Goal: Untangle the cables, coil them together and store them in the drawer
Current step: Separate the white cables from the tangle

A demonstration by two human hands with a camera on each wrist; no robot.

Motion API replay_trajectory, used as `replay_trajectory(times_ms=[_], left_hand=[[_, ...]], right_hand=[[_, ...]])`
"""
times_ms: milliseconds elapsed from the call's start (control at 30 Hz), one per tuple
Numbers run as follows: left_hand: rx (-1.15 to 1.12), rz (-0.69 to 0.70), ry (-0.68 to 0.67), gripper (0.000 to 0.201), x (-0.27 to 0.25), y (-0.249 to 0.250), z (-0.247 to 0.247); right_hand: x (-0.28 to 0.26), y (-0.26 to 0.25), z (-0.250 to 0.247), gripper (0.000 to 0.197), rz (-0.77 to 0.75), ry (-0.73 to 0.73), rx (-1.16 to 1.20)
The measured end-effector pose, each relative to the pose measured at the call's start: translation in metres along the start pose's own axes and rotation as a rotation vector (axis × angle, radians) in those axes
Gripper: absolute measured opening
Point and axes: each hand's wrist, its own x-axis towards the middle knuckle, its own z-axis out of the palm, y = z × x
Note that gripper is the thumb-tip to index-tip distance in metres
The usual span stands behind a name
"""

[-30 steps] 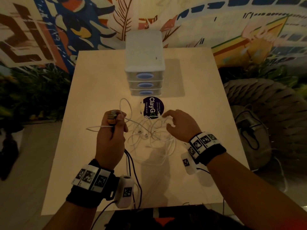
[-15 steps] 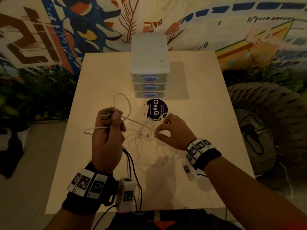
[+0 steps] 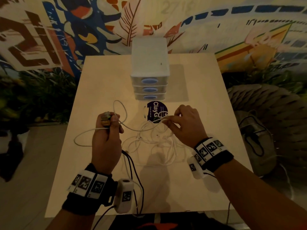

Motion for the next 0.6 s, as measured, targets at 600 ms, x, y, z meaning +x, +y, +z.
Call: replay_trajectory(times_ms=[600], left_hand=[[0.214,-0.033,-0.166,0.015,-0.007,-0.001,0.016]], right_hand=[[0.031,-0.023,-0.047,0.018,0.264,-0.182,0.579]])
